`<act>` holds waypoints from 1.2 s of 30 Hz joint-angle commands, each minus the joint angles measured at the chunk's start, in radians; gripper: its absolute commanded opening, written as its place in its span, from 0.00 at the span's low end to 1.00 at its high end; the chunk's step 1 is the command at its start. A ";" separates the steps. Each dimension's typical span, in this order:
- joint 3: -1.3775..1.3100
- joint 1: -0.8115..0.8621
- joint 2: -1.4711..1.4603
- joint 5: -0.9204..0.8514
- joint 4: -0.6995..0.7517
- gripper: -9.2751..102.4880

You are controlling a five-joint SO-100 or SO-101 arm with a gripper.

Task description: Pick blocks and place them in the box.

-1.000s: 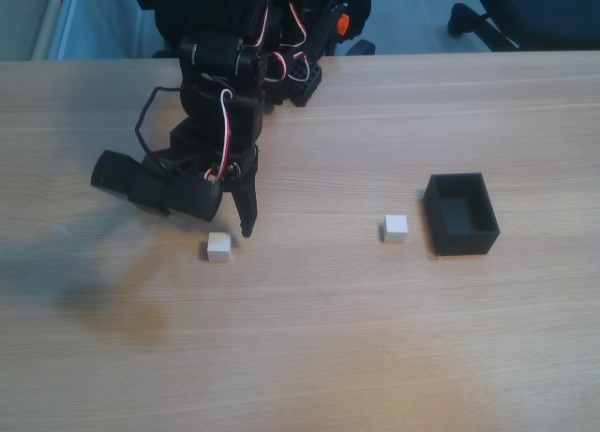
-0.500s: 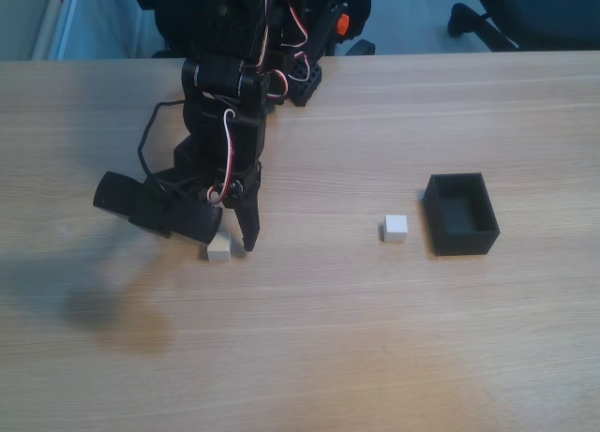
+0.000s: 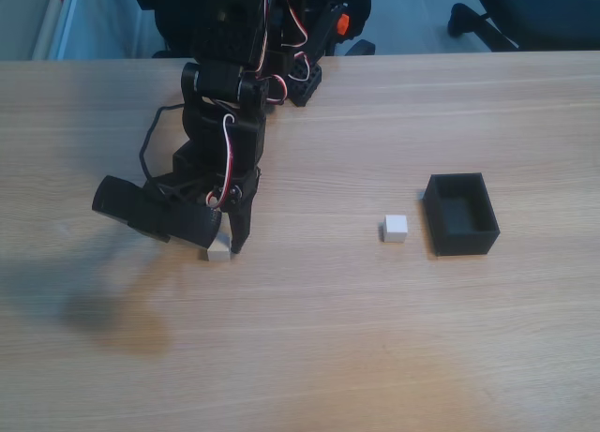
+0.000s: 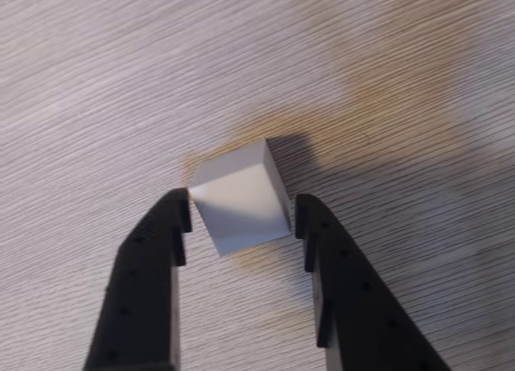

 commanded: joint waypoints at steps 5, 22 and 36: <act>-0.046 -0.008 0.015 -0.003 0.011 0.08; -0.046 -0.295 0.433 0.023 0.337 0.08; -0.077 -0.813 0.529 0.236 0.463 0.08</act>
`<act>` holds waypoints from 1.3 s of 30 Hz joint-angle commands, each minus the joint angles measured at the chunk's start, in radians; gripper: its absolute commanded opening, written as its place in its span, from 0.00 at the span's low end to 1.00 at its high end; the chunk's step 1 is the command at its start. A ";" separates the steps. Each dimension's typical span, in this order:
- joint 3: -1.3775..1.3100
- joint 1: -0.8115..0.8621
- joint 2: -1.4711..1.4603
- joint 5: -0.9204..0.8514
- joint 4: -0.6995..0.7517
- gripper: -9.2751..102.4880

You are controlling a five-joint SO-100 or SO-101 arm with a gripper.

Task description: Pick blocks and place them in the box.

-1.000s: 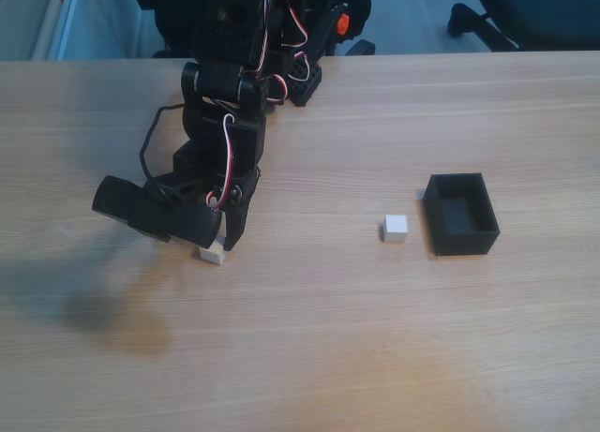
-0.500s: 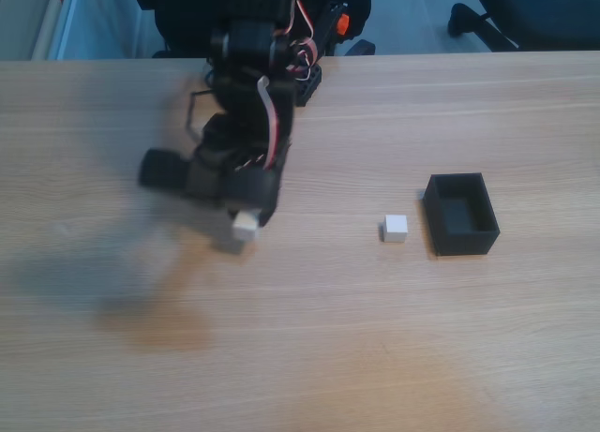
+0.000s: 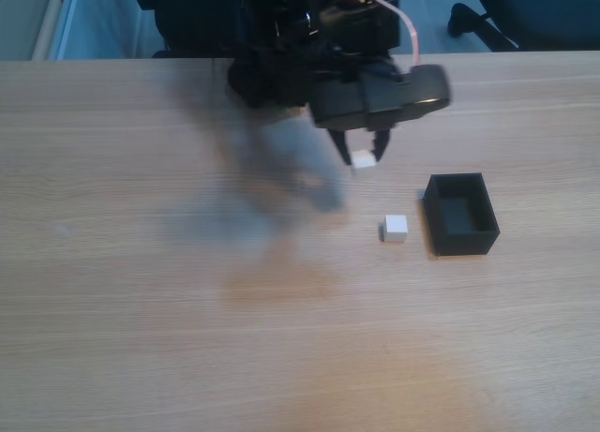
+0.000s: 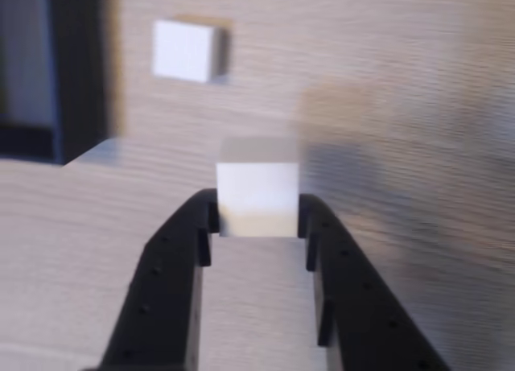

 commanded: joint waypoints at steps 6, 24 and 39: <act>-0.216 -0.196 -0.156 0.112 -0.020 0.08; -0.540 -0.285 -0.509 0.244 -0.006 0.09; -0.560 -0.293 -0.520 0.284 -0.054 0.23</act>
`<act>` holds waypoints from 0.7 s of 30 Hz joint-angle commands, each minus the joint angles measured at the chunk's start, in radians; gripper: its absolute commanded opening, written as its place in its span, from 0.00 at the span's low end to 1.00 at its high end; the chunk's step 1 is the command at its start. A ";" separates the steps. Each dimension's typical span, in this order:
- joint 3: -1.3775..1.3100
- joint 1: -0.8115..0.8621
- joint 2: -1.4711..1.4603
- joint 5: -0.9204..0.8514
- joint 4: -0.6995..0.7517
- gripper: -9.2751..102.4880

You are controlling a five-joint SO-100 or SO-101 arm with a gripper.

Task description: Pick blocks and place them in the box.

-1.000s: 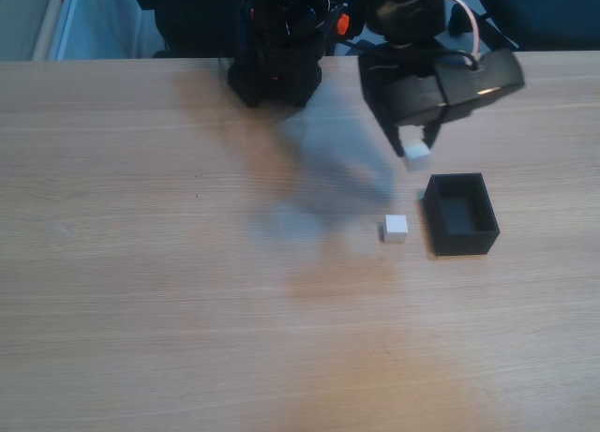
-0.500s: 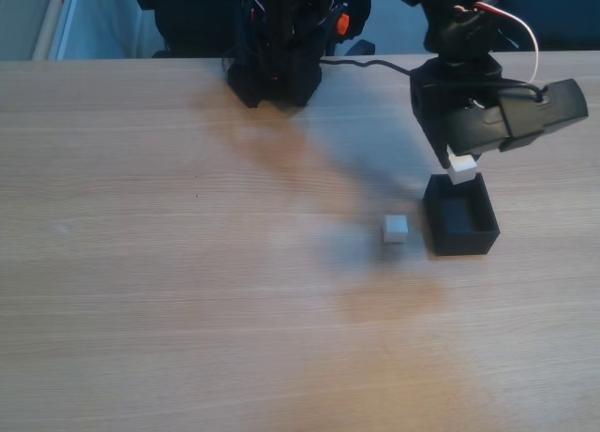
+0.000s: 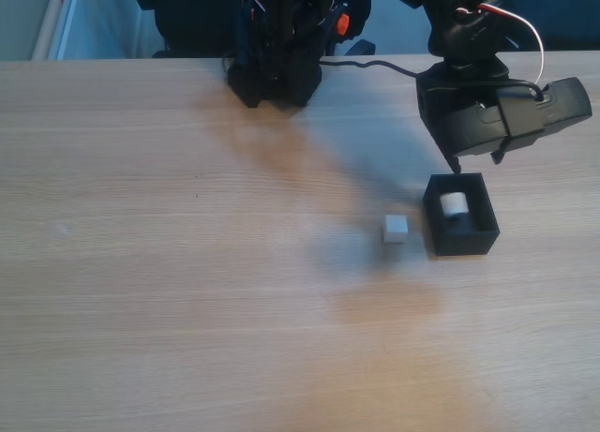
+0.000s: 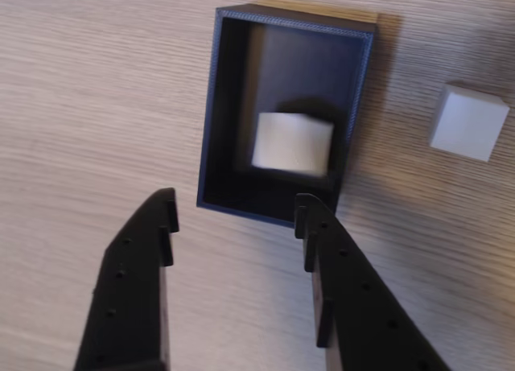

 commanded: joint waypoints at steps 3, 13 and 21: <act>-0.060 -0.002 0.017 0.008 0.018 0.22; 0.321 0.252 0.371 -0.153 0.087 0.08; 0.603 0.253 0.618 -0.060 -0.015 0.18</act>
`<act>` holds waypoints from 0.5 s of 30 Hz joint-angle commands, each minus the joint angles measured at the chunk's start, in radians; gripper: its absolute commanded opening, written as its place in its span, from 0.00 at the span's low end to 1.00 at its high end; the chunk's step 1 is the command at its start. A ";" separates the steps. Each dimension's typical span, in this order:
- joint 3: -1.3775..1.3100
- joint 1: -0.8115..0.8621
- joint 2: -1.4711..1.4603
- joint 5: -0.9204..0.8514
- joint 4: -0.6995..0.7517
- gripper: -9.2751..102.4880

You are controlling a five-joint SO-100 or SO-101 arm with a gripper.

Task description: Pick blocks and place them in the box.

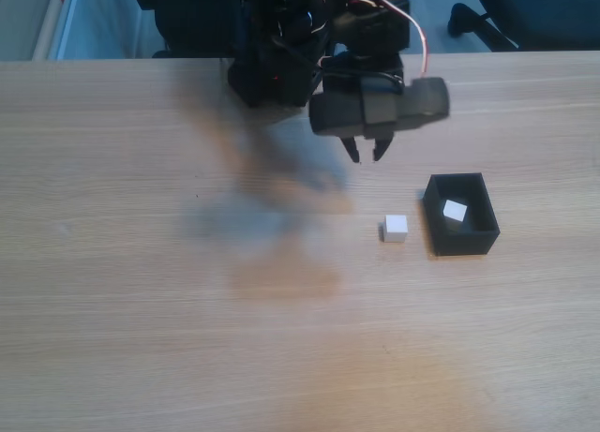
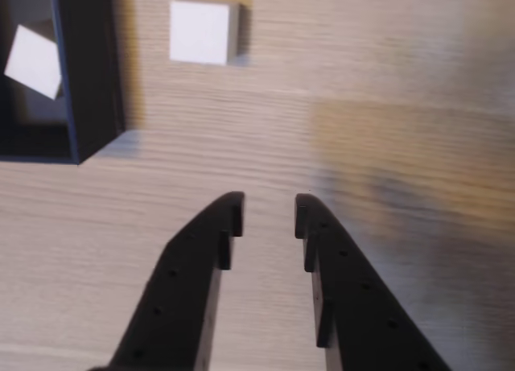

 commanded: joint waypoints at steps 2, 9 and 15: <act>0.061 -0.023 0.083 0.101 -0.078 0.19; 0.140 -0.054 0.072 0.132 -0.232 0.23; 0.227 -0.048 0.169 0.210 -0.296 0.23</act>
